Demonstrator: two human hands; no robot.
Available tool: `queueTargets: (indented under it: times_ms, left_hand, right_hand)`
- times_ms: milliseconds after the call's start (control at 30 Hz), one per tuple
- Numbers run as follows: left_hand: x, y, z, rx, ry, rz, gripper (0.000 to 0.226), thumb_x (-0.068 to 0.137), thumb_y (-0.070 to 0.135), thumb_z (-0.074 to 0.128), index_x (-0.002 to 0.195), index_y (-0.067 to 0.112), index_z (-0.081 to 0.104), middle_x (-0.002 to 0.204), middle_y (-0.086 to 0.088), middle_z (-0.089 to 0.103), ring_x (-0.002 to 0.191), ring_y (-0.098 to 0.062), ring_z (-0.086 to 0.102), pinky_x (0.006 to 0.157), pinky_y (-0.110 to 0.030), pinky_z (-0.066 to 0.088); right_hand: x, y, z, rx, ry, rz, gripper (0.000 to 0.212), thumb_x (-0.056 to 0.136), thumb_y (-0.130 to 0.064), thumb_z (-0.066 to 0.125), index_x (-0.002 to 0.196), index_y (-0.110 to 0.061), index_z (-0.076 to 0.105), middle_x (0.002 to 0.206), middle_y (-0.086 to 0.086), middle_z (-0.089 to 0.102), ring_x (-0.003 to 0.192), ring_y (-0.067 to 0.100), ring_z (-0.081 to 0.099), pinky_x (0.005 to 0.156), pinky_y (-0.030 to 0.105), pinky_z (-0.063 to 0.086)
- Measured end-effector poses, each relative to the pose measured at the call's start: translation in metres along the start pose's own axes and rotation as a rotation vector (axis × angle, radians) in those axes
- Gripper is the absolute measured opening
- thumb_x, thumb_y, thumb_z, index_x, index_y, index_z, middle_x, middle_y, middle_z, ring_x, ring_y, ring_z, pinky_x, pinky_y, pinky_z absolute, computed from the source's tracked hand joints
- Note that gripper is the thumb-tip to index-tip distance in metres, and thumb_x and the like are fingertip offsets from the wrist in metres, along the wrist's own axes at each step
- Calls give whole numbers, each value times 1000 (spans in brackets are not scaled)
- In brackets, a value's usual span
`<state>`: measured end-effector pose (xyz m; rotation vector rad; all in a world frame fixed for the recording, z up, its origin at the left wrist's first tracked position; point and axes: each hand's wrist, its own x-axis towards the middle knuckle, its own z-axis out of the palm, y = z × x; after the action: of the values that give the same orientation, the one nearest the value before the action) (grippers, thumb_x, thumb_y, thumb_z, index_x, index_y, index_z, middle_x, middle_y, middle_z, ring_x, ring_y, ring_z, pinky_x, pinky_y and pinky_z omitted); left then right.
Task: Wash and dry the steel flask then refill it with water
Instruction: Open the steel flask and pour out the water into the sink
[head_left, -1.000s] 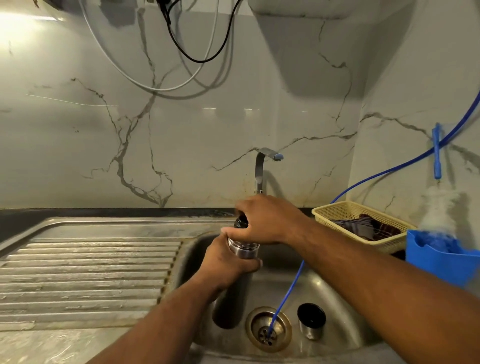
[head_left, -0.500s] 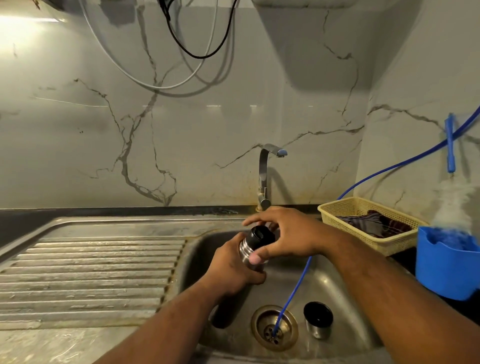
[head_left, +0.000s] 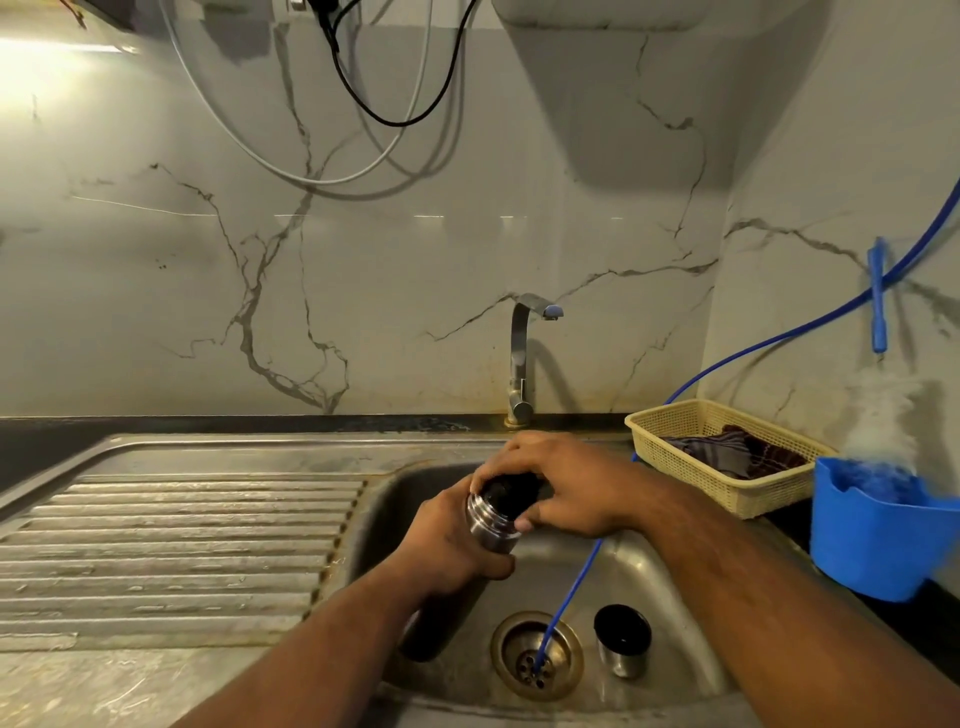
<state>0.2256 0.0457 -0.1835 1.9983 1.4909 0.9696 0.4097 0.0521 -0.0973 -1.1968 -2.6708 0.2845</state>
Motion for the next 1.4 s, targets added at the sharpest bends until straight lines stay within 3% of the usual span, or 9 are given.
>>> queueTargets:
  times_ms: [100,233,300,433,600,800,967,1133,1400]
  left_hand:
    - [-1,-2,-1,1,-3,-7,73,59,22,94,120,37,57,105,11,69,98,-4,67,87,-22,56]
    - [1,-5,2,12,5,-32,73,60,24,93,122,32,55,114,11,68,107,-9,65,90,-25,54]
    - [2,-6,5,28,-6,-17,67,61,22,93,116,33,57,113,13,67,109,-8,63,88,-20,51]
    - [3,-4,7,36,-34,-14,66,61,20,94,113,35,57,108,14,68,103,-5,65,87,-21,53]
    - [5,-8,3,5,-9,-32,74,56,29,95,120,35,58,105,12,70,97,-3,67,90,-29,57]
    - [6,-17,-2,-89,143,-81,74,48,35,97,113,34,63,98,9,73,90,-7,70,88,-36,59]
    - [5,-18,-7,-148,200,-112,61,58,21,97,109,28,63,96,7,72,87,-5,68,78,-25,54]
    - [7,-19,-8,-140,209,-139,64,56,28,98,109,27,62,97,8,72,90,-9,68,82,-28,54]
    - [7,-17,-10,-136,234,-131,64,56,29,98,109,27,62,95,8,73,87,-7,69,80,-28,54]
  right_hand:
    - [1,4,-2,59,-8,-64,63,82,-18,82,131,-51,59,137,-15,44,127,9,45,100,27,47]
    - [1,-5,2,120,85,108,86,73,-70,76,146,-54,36,146,-8,42,128,13,47,103,36,48]
    - [5,-11,11,2,129,245,83,74,-85,60,144,-43,44,137,-2,53,117,16,55,95,38,52]
    - [6,-16,18,-118,123,253,62,84,-80,54,111,-26,65,95,-5,62,86,12,59,71,30,51]
    - [1,-5,-3,50,203,55,39,86,-51,74,120,-34,64,114,-8,65,102,10,60,76,20,47]
    - [-5,19,-13,385,404,201,54,68,-54,89,108,-34,58,107,-10,66,93,6,62,70,20,47]
    - [3,37,25,326,1,359,61,74,-27,90,125,-27,57,110,-9,64,100,10,63,85,27,53]
    - [15,36,82,193,-425,395,50,70,-38,92,111,-23,70,108,-5,73,100,16,70,92,36,59]
    - [31,25,142,88,-443,242,51,72,-45,89,110,-17,71,109,1,73,96,19,68,85,33,56]
